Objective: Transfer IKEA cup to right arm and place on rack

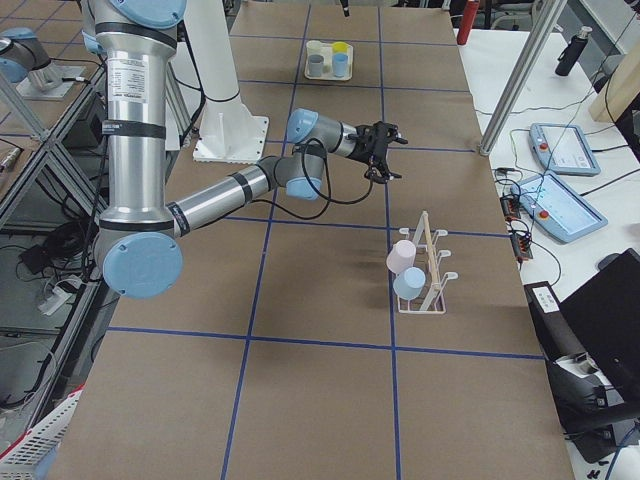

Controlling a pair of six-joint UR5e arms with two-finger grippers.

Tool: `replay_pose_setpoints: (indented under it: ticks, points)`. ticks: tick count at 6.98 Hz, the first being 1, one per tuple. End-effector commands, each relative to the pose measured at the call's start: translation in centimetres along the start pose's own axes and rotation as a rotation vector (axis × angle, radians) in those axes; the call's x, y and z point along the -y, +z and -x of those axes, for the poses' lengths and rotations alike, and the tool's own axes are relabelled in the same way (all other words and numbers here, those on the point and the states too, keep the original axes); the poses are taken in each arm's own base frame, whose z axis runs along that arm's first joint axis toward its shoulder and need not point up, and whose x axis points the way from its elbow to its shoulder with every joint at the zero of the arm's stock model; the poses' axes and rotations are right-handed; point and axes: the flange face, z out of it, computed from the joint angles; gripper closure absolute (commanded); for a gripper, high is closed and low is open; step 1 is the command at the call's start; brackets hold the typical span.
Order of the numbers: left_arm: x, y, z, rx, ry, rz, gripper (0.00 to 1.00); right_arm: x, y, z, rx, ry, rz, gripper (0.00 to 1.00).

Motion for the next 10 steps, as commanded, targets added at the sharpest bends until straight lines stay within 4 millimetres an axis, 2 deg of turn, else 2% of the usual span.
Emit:
replay_pose_setpoints:
  ticks: [1, 2, 3, 4, 6, 10]
  points:
    - [-6.5, 0.1, 1.1, 0.057, -0.009, 0.128, 0.00, -1.7, 0.4, 1.6, 0.026, 0.072, 0.091, 0.00]
    - [-8.3, -0.3, 1.2, 0.097, -0.034, 0.147, 0.00, -2.7, 0.6, 1.5, 0.023, 0.071, 0.112, 0.00]
    - [-9.1, 1.1, 0.0, 0.122, -0.062, 0.173, 0.00, -3.6, 0.6, 2.1, 0.036, 0.071, 0.130, 0.00]
    - [-9.0, 2.5, -0.8, 0.140, -0.050, 0.165, 0.00, -4.1, 0.7, 2.5, 0.044, 0.090, 0.142, 0.00]
    - [-7.3, 4.5, -3.3, 0.132, -0.064, 0.169, 0.00, -4.8, 1.1, 3.6, 0.061, 0.117, 0.157, 0.00]
    - [-8.4, 7.4, -2.8, 0.160, -0.041, 0.234, 0.00, -5.0, 1.3, 3.8, 0.064, 0.117, 0.162, 0.00]
